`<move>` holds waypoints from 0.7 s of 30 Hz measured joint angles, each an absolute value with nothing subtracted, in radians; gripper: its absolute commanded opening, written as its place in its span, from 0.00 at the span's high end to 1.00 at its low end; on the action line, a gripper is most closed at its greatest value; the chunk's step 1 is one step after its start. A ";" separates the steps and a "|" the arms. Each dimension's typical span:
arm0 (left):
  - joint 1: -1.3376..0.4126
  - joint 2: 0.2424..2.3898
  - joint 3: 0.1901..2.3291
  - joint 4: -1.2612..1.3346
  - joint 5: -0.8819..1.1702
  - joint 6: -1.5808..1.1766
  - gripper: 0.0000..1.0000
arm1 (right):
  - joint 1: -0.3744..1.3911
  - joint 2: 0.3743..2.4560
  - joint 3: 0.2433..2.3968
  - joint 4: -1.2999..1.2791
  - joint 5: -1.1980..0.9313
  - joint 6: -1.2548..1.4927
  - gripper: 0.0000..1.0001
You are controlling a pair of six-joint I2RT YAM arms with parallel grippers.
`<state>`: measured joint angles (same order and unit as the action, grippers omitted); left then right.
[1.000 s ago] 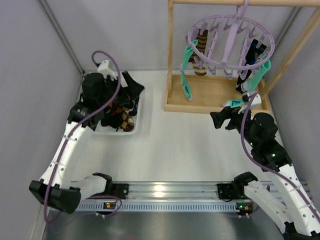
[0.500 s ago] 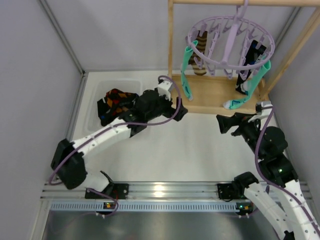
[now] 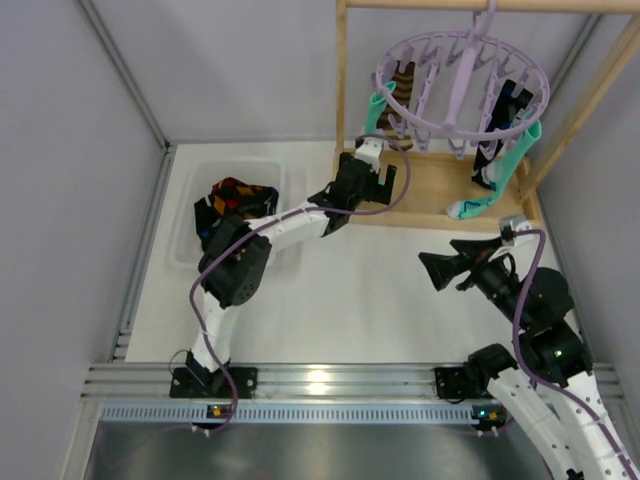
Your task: Remove the socks clipped to the hanger
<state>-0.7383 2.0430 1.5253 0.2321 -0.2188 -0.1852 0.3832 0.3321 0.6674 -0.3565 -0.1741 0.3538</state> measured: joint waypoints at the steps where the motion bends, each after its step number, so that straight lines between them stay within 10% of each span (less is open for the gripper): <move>1: -0.735 2.082 1.559 0.236 -0.227 -0.183 0.02 | 0.383 0.330 0.663 -0.355 -0.186 0.355 0.06; 13: -0.699 2.329 1.725 0.260 -0.321 -0.181 0.15 | 0.383 0.319 0.588 -0.240 -0.312 0.415 0.08; 21: -0.677 2.379 1.803 0.319 -0.280 -0.178 0.88 | 0.383 0.353 0.561 -0.194 -0.331 0.423 0.08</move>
<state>-0.6765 2.3787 1.8027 0.3195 -0.2802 -0.1780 0.3832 0.3531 0.5606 -0.1936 -0.3305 0.4232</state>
